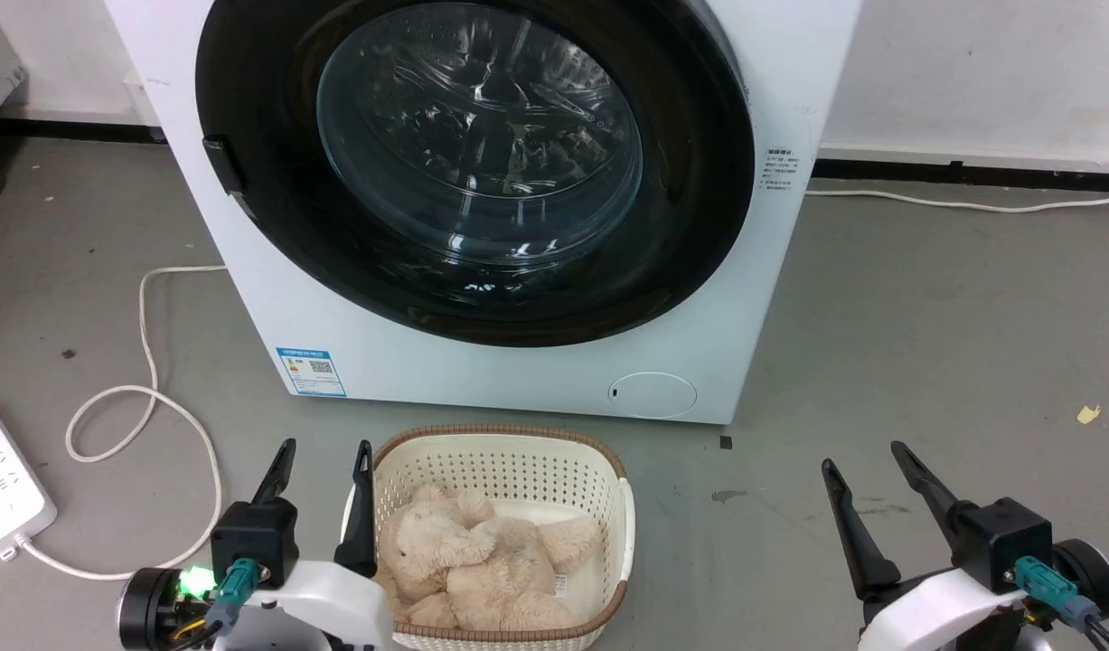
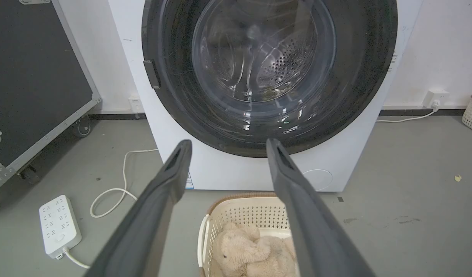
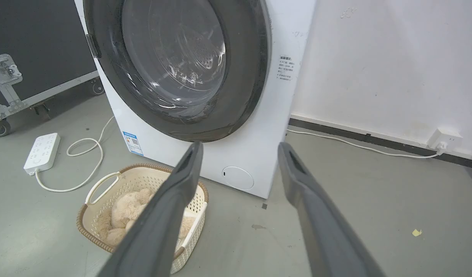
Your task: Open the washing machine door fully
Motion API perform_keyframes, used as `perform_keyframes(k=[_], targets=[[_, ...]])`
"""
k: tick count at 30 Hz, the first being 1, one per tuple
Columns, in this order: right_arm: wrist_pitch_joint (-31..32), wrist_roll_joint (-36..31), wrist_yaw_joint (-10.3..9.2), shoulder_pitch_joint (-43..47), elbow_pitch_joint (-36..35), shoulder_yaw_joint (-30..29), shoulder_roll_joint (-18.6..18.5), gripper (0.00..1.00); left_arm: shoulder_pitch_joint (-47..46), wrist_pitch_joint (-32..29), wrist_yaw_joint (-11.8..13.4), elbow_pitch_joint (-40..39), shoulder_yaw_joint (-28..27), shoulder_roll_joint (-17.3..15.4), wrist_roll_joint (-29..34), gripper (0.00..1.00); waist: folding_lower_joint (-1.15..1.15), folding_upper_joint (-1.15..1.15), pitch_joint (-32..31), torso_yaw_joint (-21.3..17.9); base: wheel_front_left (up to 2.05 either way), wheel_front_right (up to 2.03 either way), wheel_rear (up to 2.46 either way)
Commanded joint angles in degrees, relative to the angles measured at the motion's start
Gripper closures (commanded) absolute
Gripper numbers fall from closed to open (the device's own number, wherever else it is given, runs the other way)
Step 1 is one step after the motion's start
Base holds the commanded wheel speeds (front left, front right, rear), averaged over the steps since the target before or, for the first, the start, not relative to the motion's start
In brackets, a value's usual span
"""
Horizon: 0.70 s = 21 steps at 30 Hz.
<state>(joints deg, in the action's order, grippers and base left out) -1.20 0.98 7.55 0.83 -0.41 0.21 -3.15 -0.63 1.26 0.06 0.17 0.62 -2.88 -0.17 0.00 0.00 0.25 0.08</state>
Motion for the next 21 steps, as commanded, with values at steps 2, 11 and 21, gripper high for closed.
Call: perform_keyframes(k=[2, 11, 21], targets=[[-0.69, 0.05, -0.01, -0.28, -0.34, 0.11, 0.04, 0.00, 0.28, 0.72, 0.37, -0.37, 0.04, -0.04, -0.11, 0.00, 0.00, 0.00, 0.10, 0.06, 0.00, 0.00, 0.00], [-1.08, -0.39, -0.01, -1.75, -1.13, 0.06, -0.19, 0.00, -0.06, 1.79, 0.65, -0.95, 0.43, -0.20, -0.23, 0.00, 0.00, 0.00, 1.73, 0.63, 0.00, 0.00, 0.00], [-0.07, 0.30, -0.02, -6.75, -2.51, 0.03, -2.36, 0.00, -1.62, 3.04, 0.88, -1.82, 1.00, -0.27, -0.60, 0.00, 0.00, 0.00, 5.59, 1.89, 0.00, 0.00, 0.00]])
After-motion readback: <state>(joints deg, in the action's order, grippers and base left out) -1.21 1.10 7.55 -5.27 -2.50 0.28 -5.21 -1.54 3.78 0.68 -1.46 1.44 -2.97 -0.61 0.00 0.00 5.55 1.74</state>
